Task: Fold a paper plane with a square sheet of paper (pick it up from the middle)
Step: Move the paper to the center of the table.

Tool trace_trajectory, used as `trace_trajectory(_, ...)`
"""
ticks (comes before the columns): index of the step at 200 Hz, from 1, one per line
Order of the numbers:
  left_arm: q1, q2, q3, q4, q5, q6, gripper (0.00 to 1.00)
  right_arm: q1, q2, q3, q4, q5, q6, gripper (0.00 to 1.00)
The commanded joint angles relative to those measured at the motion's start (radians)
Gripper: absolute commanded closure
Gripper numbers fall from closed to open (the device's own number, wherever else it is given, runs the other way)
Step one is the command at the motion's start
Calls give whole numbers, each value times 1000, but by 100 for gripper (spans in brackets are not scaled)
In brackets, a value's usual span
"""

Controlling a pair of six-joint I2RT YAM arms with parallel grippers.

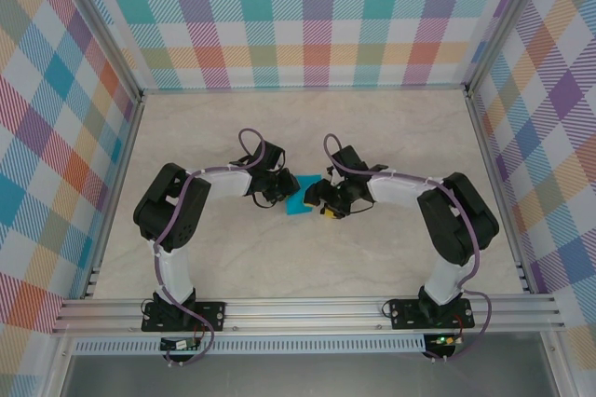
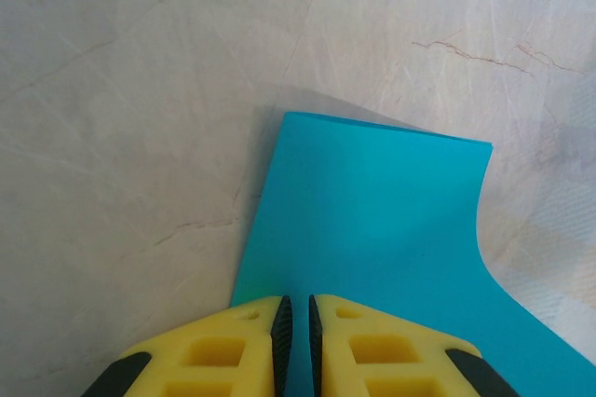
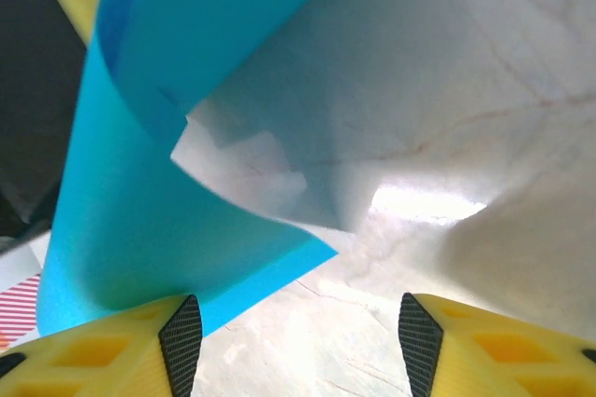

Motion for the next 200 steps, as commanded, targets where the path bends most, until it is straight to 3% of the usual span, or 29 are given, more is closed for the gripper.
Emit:
trace_trajectory(1,-10,37,-45,-91,-7,1,83,-15,-23,14,54,-50,-36,35)
trace_trajectory(49,-10,39,-31,-104,-11,4,83,-17,-70,-48,190,-200,-34,30)
trace_trajectory(94,-10,45,-16,-117,-12,6,83,-17,-102,-110,210,-209,-27,30)
trace_trajectory(125,-13,34,-22,-124,-13,12,83,-16,-149,-155,140,-143,14,32)
trace_trajectory(172,-18,19,-35,-102,6,19,83,-40,-14,-77,138,-199,0,55)
trace_trajectory(200,-24,0,-37,-114,20,44,82,-40,8,-37,35,-129,-36,59)
